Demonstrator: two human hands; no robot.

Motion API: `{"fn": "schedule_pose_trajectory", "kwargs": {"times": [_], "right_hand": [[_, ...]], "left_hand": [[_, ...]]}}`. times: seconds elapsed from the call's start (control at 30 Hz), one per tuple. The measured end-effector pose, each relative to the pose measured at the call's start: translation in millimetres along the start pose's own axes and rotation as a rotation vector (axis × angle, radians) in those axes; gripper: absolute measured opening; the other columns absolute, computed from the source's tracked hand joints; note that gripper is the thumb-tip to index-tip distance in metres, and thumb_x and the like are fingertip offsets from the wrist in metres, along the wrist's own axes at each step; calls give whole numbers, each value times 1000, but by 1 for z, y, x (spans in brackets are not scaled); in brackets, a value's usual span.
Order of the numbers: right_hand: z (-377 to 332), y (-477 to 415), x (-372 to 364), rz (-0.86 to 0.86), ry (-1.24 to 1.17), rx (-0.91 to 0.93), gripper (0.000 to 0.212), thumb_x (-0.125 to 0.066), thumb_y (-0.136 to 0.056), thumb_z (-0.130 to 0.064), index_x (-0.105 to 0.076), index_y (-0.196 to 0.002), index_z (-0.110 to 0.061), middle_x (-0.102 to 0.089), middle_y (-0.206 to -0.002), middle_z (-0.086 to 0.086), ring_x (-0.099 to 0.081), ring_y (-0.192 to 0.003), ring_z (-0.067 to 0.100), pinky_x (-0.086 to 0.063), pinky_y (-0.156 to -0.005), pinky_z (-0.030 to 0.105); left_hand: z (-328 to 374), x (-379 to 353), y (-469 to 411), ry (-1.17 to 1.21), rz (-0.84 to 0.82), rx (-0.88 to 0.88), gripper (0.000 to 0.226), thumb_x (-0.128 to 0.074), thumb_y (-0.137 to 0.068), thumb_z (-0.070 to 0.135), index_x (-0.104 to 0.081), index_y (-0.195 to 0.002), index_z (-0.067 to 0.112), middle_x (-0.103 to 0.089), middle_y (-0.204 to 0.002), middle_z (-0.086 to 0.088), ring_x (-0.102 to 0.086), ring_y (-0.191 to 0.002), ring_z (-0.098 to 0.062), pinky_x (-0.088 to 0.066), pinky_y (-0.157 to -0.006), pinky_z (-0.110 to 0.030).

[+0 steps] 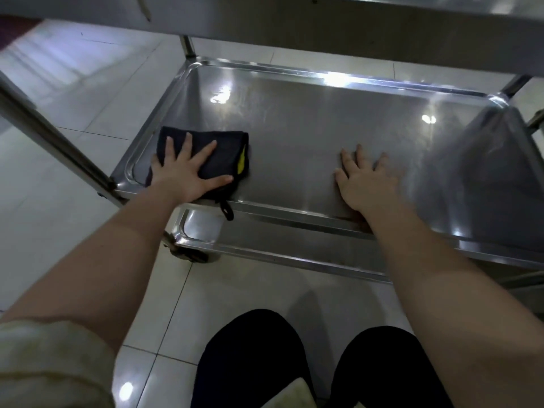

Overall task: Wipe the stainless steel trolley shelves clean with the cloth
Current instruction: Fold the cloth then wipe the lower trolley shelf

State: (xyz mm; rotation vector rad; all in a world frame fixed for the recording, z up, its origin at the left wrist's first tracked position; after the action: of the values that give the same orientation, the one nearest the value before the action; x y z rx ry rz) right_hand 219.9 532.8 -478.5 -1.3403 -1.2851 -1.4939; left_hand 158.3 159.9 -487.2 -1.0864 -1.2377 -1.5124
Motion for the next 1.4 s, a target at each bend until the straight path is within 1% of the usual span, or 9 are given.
{"fn": "schedule_pose_trajectory", "kwargs": {"times": [0.13, 0.2, 0.27, 0.43, 0.73, 0.9, 1.07, 1.2, 1.4], "right_hand": [[-106, -14, 15, 34, -69, 232, 60, -7, -98, -63, 5, -154, -42, 11, -164, -5, 9, -149, 37, -2, -115, 64], [-143, -27, 15, 4, -140, 267, 58, -8, -100, -59, 4, -154, -40, 10, -164, -4, 11, -149, 36, 2, -116, 63], [-162, -39, 6, -4, -99, 273, 58, -9, -101, -57, 2, -155, -40, 8, -164, -3, 10, -148, 38, 3, -115, 64], [-159, -52, -10, 39, -40, 252, 59, -8, -97, -64, 0, -153, -45, 3, -164, -8, 3, -149, 36, 1, -115, 65], [-159, -57, -10, 86, -25, 224, 59, -9, -96, -66, -1, -152, -48, 1, -164, -10, 2, -150, 33, 2, -116, 62], [-157, -56, -8, 95, -47, 232, 59, -11, -96, -66, -3, -152, -48, 0, -164, -9, 3, -150, 34, 4, -116, 61], [-161, -54, -10, 76, -34, 242, 59, -11, -96, -66, -2, -152, -48, 2, -164, -8, 5, -150, 35, 6, -115, 63], [-163, -52, -14, 69, -3, 258, 60, -6, -95, -66, 2, -152, -48, 4, -164, -7, 7, -149, 36, 7, -114, 63], [-161, -58, -17, 115, 26, 251, 60, -2, -92, -67, 6, -149, -51, 4, -164, -9, 5, -149, 35, 3, -113, 65]], "left_hand": [[7, -1, 1, -21, 20, -23, 97, -5, -51, 106, 17, -138, 67, 17, -164, 1, 18, -147, -37, 3, -112, -67], [7, 1, 3, -18, 39, -22, 89, 4, -56, 101, 19, -137, 68, 18, -163, -2, 20, -147, -38, 5, -112, -67], [3, 3, 3, -12, 54, -11, 80, 8, -64, 95, 17, -138, 67, 17, -164, -3, 21, -147, -37, 8, -112, -66], [-1, 2, -5, -16, 101, -22, 84, 0, -67, 96, 4, -144, 63, 11, -165, -2, 19, -147, -36, 16, -110, -64], [-34, 24, -50, -14, 88, 22, 82, -13, -72, 95, -3, -146, 62, 9, -165, -5, 15, -149, -34, 12, -115, -60], [-41, 5, -14, 5, -10, 48, 88, -9, -66, 98, 9, -144, 61, 19, -163, -6, 22, -147, -35, 18, -111, -62], [-54, -6, 20, -39, -28, 64, 88, -11, -66, 97, 15, -142, 62, 21, -162, -6, 22, -146, -36, 18, -111, -60], [-40, 8, -20, -10, 16, 18, 87, -12, -69, 96, 7, -146, 60, 18, -163, -5, 21, -147, -36, 16, -113, -60], [-8, 38, -130, -51, 59, 14, 87, -14, -73, 94, 0, -150, 55, 10, -165, -6, 13, -148, -38, 9, -114, -64]]}}
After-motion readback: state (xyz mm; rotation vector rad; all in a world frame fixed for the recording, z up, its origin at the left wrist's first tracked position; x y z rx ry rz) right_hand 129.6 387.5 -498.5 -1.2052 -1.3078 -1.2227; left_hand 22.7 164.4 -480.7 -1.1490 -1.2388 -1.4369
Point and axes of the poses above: each hand's wrist, its own y-axis away from the middle knuckle, its own x-axis out of the back of the hand, z = x × y, the point moved 9 cm from there along -y, towards the middle knuckle
